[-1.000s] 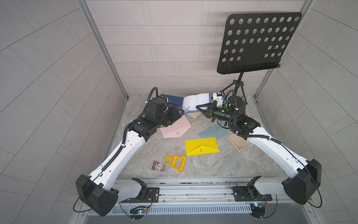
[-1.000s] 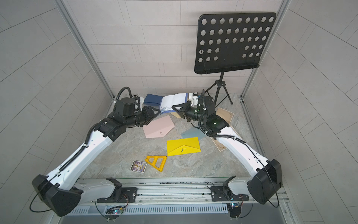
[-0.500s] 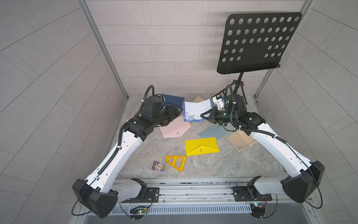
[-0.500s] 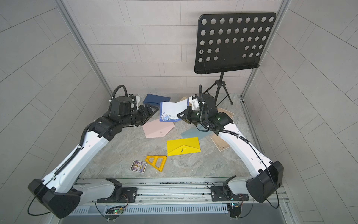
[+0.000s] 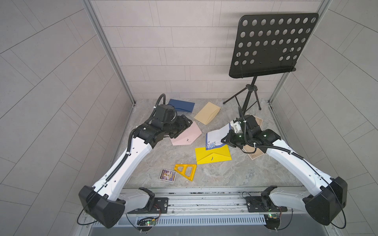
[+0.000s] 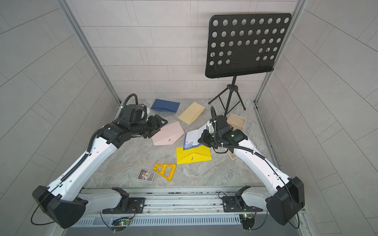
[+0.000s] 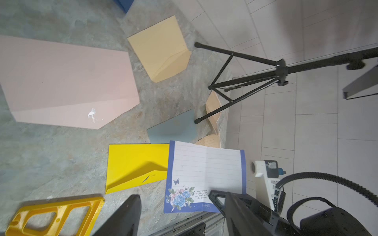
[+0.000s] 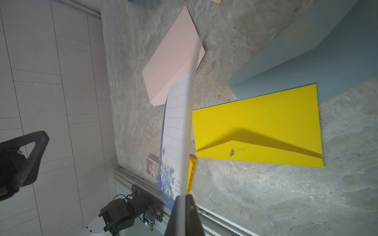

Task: Take the letter paper out of the envelope
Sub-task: Place the letter paper at the center of the board.

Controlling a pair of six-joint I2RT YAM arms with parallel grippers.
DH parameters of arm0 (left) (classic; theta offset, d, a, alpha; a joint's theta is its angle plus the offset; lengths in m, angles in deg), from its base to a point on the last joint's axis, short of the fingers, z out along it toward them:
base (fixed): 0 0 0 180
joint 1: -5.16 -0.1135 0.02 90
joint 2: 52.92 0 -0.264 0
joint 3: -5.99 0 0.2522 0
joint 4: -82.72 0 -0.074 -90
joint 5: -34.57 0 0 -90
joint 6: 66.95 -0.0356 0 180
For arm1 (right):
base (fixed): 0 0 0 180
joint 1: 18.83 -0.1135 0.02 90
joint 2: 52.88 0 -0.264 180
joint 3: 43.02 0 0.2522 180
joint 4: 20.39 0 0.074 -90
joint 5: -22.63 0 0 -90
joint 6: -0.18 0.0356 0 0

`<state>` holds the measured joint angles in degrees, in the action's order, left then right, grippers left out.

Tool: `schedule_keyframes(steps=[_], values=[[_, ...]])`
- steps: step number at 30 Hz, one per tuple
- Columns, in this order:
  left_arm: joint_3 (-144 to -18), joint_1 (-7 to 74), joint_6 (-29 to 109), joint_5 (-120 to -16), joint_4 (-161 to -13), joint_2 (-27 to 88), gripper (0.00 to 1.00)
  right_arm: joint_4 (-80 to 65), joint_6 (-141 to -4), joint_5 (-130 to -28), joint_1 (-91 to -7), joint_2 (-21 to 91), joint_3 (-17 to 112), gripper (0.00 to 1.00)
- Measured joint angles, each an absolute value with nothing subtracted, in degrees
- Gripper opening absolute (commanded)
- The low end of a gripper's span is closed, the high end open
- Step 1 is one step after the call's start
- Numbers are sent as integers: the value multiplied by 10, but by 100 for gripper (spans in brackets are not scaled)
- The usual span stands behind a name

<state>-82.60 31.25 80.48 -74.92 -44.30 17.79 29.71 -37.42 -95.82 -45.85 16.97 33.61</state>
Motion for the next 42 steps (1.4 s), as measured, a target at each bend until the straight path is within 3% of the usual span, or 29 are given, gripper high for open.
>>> schedule_keyframes(steps=[6,15,23,42], values=[[-819,291,821,-712,-371,174,71,258,-400,-962,-508,238,379,0],[-823,267,810,-621,-277,83,71,176,-429,-966,-616,453,522,0],[-842,264,788,-560,-218,16,71,58,-414,-961,-726,572,533,0],[-878,262,746,-511,-104,-55,72,-36,-397,-953,-790,789,690,0]])
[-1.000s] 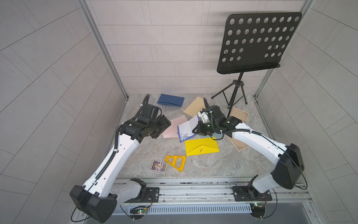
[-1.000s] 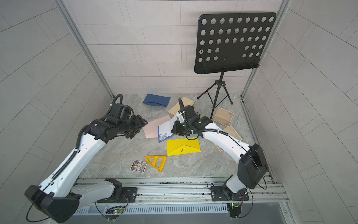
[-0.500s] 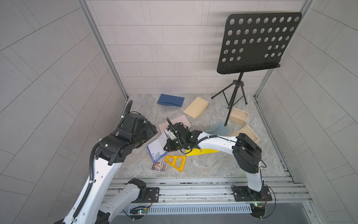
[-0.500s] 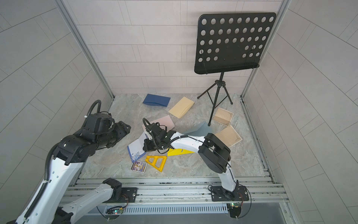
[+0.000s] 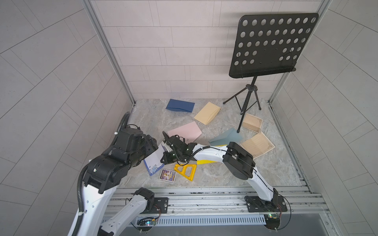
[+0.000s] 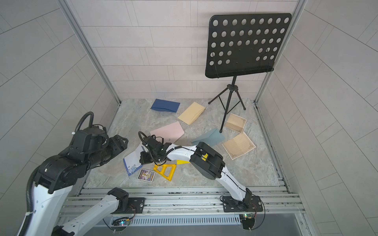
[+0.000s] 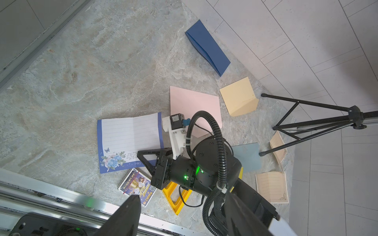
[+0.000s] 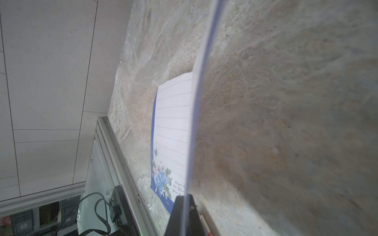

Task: Take the letter paper out of the envelope
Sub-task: Place the letter paper at the center of the board.

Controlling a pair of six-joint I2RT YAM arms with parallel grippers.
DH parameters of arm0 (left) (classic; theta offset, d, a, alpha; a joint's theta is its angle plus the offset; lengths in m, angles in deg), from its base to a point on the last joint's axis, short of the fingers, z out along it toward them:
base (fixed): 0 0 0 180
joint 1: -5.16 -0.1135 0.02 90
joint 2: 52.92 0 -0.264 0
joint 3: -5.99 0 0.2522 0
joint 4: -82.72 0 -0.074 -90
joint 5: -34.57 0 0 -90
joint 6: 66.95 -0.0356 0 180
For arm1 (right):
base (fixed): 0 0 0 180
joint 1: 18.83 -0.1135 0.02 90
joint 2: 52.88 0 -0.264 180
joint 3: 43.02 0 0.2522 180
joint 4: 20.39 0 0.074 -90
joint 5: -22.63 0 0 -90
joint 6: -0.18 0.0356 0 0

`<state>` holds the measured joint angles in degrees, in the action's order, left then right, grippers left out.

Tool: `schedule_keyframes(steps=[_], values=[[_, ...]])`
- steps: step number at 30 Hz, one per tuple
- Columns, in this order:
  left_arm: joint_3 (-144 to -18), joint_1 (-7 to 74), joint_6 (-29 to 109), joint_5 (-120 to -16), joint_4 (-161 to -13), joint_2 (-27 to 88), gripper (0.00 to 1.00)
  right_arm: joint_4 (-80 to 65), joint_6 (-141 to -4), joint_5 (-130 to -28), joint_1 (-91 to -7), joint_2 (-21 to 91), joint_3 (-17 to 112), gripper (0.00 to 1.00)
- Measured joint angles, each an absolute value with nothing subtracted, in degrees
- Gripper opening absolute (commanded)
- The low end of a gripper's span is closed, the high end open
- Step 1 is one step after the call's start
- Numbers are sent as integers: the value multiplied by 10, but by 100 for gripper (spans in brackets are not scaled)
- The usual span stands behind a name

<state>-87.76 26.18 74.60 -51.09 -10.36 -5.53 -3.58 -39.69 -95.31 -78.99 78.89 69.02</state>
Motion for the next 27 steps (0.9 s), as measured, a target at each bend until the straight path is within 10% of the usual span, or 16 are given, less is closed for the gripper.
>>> schedule_keyframes(steps=[10,19,27], values=[[-878,262,745,-515,-96,-56,72,-8,-401,-947,-799,831,726,2],[-878,262,746,-517,-95,-60,72,-2,-402,-954,-793,838,736,48],[-877,262,746,-522,-99,-60,72,3,-394,-947,-778,813,715,66]])
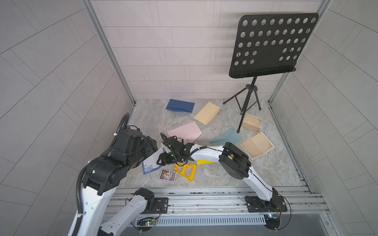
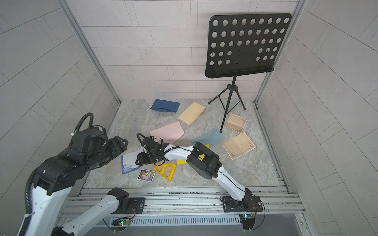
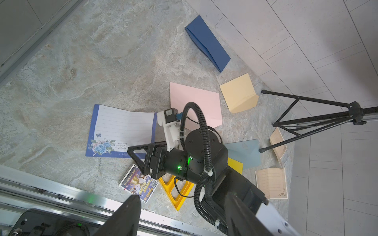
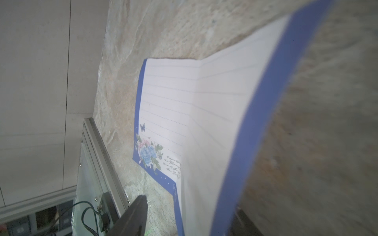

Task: Take the letter paper out of the envelope
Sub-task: Place the letter paper at the center of the board.

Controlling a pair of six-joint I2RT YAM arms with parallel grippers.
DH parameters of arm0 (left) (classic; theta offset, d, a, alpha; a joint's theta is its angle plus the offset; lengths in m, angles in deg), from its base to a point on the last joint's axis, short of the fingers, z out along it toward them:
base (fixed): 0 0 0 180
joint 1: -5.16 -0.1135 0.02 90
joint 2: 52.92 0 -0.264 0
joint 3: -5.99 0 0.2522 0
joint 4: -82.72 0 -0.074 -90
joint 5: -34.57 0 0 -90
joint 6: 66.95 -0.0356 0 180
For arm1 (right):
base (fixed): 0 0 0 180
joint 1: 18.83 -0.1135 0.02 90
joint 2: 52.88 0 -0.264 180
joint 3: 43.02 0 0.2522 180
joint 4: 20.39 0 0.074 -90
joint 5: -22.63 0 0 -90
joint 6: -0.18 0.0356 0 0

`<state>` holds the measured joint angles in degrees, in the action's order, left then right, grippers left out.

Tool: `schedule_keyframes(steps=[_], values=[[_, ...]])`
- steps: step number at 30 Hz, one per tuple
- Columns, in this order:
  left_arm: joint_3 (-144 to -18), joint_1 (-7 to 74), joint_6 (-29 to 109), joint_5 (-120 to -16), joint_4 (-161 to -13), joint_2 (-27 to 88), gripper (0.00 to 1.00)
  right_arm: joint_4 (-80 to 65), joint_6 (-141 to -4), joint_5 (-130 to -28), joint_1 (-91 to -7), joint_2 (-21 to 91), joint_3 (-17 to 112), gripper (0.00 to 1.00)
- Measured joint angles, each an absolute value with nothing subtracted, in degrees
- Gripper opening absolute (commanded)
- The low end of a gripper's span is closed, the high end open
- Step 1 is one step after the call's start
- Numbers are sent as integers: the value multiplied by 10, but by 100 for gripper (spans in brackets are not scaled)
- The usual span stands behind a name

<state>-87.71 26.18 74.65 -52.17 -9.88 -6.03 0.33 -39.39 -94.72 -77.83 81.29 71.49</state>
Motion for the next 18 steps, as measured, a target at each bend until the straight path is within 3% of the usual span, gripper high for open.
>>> schedule_keyframes(steps=[9,18], values=[[-858,262,748,-535,-123,-56,72,22,-372,-923,-727,713,634,66],[-776,262,747,-647,-209,13,65,18,-284,-839,-643,451,434,60]])
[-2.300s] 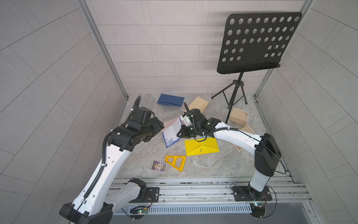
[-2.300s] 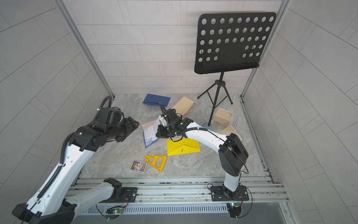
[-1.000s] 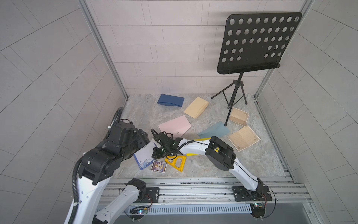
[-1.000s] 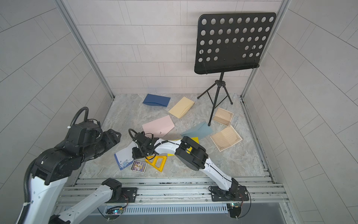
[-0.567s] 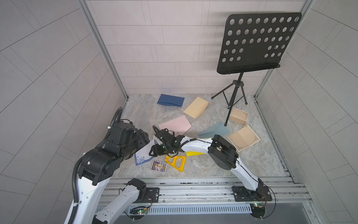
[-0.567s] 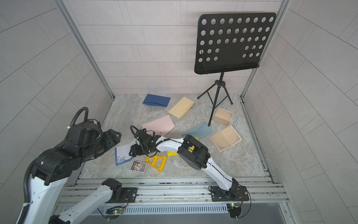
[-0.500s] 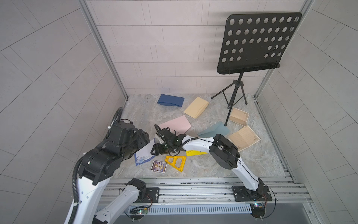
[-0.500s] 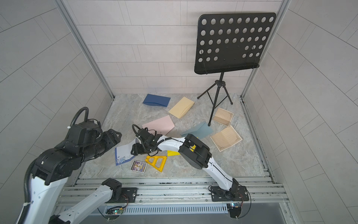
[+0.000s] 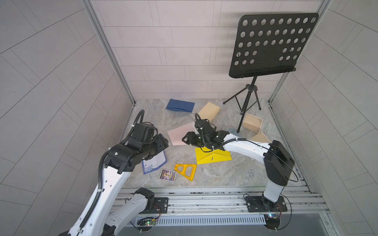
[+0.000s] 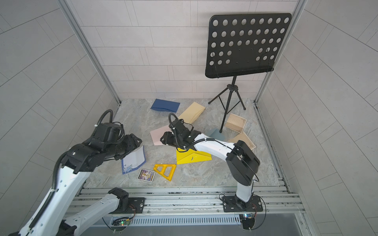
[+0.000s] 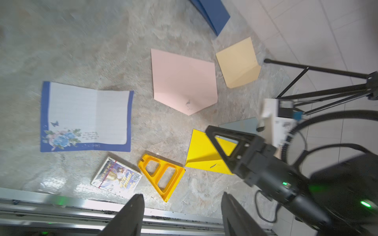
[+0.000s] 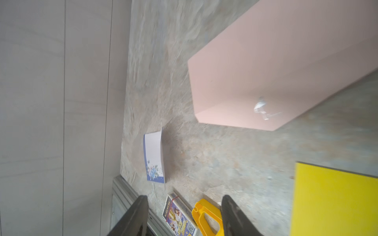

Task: Take the letter paper out of the envelope
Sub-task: Place the letter paper at the center of the board, then pick up the envelope from the center of the board.

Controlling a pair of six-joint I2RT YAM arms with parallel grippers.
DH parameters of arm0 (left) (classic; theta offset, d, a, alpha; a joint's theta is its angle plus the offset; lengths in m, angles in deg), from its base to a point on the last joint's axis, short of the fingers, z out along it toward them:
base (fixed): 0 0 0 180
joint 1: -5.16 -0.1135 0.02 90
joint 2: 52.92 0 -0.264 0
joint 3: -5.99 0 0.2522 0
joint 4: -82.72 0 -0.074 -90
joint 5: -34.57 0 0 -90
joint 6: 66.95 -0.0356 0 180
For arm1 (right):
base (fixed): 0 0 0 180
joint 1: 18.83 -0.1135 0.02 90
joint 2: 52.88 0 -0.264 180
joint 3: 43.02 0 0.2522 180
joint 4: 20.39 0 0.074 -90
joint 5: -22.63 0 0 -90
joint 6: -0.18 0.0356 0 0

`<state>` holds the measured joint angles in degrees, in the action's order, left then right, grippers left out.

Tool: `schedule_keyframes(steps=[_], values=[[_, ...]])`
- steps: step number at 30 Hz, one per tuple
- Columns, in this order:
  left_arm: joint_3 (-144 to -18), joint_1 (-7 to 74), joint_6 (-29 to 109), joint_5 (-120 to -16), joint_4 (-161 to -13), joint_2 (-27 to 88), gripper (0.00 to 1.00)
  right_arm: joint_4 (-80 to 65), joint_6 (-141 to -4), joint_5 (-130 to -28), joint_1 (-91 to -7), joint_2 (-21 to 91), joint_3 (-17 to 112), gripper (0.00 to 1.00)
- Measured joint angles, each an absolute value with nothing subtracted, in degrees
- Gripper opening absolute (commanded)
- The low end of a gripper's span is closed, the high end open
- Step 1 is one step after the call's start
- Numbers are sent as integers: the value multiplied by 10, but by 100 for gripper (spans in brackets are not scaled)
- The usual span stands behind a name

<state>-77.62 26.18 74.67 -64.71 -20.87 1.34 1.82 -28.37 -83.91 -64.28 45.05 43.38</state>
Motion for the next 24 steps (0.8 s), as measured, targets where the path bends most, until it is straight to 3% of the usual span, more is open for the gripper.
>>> schedule_keyframes(steps=[5,10,16,24], values=[[-748,275,746,-737,-274,102,65,58,-278,-802,-577,351,363,57],[-748,349,716,-786,-340,196,69,136,-255,-771,-513,271,297,58],[-751,432,614,-775,-383,317,77,203,-211,-753,-469,216,254,59],[-760,473,463,-735,-450,421,82,272,-193,-758,-434,186,242,59]])
